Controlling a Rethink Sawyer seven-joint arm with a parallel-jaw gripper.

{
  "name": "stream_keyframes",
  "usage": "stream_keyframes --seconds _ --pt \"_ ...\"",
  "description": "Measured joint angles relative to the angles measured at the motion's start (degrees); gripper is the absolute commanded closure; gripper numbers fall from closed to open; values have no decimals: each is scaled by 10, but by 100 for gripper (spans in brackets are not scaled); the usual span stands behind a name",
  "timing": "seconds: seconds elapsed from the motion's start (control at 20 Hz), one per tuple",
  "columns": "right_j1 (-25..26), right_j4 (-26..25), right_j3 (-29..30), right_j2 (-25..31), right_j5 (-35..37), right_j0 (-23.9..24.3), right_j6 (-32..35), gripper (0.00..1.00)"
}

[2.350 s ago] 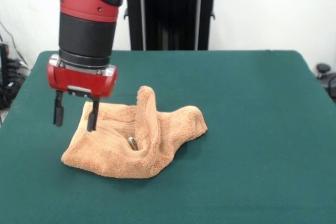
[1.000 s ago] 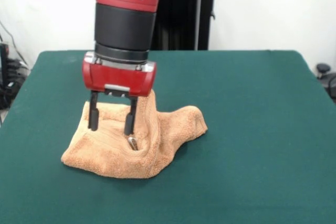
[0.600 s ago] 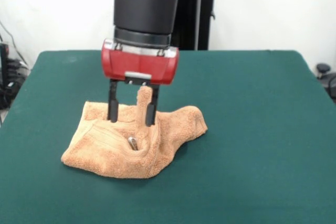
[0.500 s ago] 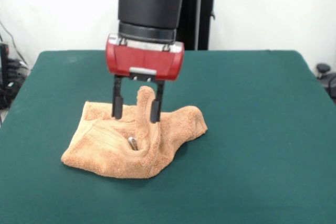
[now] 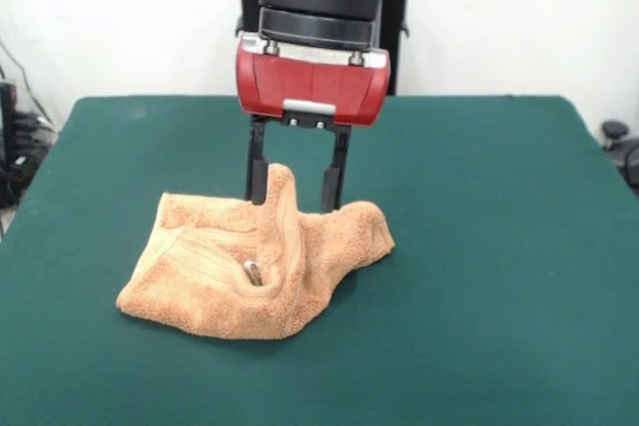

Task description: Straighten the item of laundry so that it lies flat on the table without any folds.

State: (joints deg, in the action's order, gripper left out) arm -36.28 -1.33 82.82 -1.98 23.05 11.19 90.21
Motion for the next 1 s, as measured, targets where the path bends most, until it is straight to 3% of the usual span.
stream_keyframes --seconds 1.0 --pt "37 0 4 -11 -21 14 0 0"
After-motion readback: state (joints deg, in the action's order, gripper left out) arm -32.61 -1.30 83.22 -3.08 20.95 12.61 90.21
